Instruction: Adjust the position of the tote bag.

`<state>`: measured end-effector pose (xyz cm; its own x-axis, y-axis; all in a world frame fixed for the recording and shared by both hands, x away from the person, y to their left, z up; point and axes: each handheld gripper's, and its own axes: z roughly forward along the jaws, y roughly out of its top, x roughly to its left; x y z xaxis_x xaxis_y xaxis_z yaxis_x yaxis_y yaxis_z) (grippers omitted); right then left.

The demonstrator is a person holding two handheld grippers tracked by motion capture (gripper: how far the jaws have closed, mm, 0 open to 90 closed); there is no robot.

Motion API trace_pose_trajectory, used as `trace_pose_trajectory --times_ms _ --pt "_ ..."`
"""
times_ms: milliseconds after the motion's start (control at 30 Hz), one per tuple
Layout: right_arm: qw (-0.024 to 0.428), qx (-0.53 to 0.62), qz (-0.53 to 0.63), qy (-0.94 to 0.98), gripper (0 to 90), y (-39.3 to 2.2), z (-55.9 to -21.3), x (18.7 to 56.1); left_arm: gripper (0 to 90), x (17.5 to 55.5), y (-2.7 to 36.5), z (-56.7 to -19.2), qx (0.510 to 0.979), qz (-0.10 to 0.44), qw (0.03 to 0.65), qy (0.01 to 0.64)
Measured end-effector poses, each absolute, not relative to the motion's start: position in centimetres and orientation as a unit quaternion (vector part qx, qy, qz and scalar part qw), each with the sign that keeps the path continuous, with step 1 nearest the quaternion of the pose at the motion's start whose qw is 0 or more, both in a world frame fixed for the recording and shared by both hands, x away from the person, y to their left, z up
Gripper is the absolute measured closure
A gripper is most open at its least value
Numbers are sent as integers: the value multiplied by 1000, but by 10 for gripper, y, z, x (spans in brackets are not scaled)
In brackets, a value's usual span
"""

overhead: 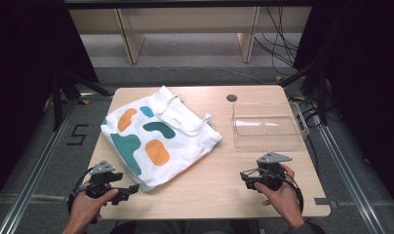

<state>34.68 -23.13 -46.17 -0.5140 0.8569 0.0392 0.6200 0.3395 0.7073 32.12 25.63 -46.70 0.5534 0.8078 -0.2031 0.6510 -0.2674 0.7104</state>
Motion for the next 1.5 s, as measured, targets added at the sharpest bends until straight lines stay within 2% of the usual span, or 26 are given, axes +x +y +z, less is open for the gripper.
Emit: trace_pose_trajectory --times_ms 267,300,400,467,567,600,633,700,800,900,1367,1500 --pt "177 459 336 803 239 -231 -462 348 190 324 243 -469 794 106 383 460" --pt "172 457 331 807 239 -231 -463 347 234 325 238 -470 789 100 393 462" --pt "171 459 331 807 238 -230 -462 347 236 327 226 -472 796 93 390 453" --pt "179 449 331 810 238 -231 -464 348 261 331 221 -474 802 97 375 455" --pt "173 456 331 808 236 -230 -462 348 321 339 219 -480 786 93 382 476" --pt "179 449 333 809 236 -230 -464 348 387 340 218 -480 783 99 384 479" --pt "179 449 333 809 236 -230 -464 348 387 341 219 -480 792 105 374 471" --pt "182 444 332 812 235 -231 -464 349 558 344 222 -483 801 122 364 459" --pt "176 447 333 811 233 -230 -463 349 774 347 225 -489 785 91 388 475" --pt "183 440 334 813 233 -231 -464 349 826 347 225 -487 813 105 366 440" --pt "163 424 361 815 193 -225 -467 353 862 350 270 -489 839 105 322 427" --pt "158 407 375 818 187 -217 -465 357 862 353 283 -488 842 131 299 431"
